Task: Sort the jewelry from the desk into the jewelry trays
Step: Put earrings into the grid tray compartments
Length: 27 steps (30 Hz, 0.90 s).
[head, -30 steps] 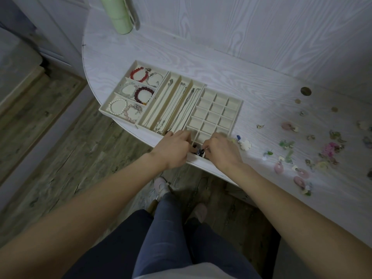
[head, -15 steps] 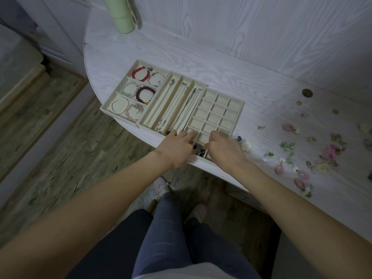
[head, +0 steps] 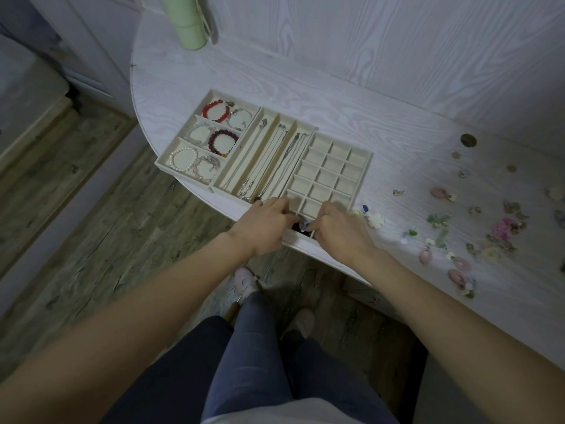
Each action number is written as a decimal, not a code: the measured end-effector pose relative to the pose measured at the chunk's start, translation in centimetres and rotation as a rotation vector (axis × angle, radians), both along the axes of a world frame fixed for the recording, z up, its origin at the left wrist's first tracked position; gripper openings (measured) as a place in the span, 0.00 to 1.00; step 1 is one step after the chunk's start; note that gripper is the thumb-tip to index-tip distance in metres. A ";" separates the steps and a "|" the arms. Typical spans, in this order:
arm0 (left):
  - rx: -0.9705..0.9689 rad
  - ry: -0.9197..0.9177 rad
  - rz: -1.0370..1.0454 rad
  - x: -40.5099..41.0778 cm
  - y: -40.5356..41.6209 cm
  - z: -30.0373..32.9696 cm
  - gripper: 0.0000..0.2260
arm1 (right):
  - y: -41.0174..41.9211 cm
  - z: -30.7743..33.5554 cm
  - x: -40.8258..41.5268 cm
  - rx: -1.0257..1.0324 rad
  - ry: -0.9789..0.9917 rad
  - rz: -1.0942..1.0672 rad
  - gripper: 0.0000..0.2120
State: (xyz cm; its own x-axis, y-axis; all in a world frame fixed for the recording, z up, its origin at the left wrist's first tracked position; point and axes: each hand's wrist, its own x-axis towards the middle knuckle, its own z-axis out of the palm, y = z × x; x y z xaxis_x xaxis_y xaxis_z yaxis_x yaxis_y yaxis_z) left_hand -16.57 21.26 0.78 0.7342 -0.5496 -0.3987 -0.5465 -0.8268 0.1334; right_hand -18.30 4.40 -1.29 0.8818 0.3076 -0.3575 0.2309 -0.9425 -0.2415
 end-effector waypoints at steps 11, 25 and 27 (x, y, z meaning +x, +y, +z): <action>0.041 -0.035 -0.066 0.2 0.0 0.1 0.20 | 0.6 0.7 0.1 -0.148 -0.054 0.136 0.16; 0.117 -0.036 -0.118 0.5 -0.5 0.4 0.22 | 0.1 0.5 0.1 -0.144 -0.062 0.156 0.18; 0.150 -0.050 -0.133 0.5 -0.7 0.5 0.21 | 0.1 0.6 0.2 -0.156 -0.078 0.183 0.18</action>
